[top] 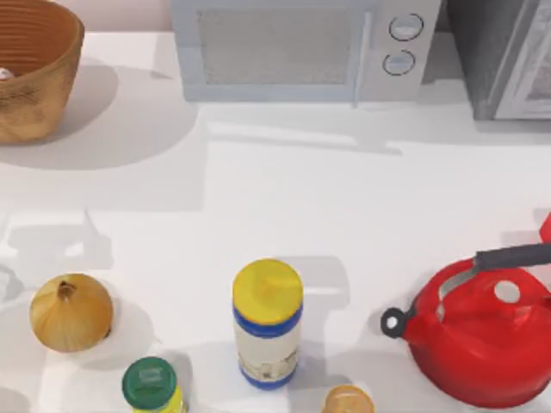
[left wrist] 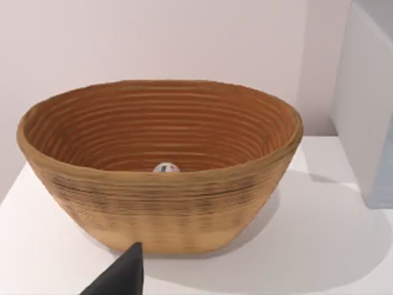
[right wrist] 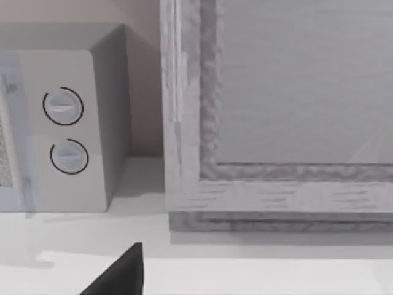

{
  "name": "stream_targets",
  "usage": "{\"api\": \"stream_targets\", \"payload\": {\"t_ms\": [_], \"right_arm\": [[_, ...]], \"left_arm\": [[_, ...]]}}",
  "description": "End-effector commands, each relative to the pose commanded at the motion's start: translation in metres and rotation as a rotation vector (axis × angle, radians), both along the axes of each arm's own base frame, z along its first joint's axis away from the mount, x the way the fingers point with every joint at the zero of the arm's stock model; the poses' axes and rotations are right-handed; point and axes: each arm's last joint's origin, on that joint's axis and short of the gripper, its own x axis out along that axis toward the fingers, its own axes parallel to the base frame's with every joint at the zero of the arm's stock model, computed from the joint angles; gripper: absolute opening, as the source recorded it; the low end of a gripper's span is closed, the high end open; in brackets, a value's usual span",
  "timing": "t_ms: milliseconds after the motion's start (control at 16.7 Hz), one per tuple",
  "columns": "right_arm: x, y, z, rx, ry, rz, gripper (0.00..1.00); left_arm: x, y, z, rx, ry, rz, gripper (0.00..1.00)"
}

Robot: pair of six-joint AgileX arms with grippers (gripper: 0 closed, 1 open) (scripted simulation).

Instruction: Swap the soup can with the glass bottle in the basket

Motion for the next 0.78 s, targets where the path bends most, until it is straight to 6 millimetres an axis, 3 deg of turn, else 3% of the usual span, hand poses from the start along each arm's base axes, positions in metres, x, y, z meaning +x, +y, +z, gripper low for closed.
{"api": "stream_targets", "payload": {"t_ms": [180,420,600,780], "right_arm": [[0.0,0.0,0.0,0.0,0.0,0.0,1.0],[0.0,0.0,0.0,0.0,0.0,0.0,1.0],[0.0,0.0,0.0,0.0,0.0,0.0,1.0],[0.0,0.0,0.0,0.0,0.0,0.0,1.0]], "left_arm": [[0.038,0.004,0.044,0.003,0.135,-0.012,1.0],[0.117,0.013,0.082,0.0,0.347,-0.029,1.0],[0.188,0.025,0.086,-0.01,0.512,-0.034,1.0],[0.257,0.042,0.067,-0.026,0.67,-0.032,1.0]]}}
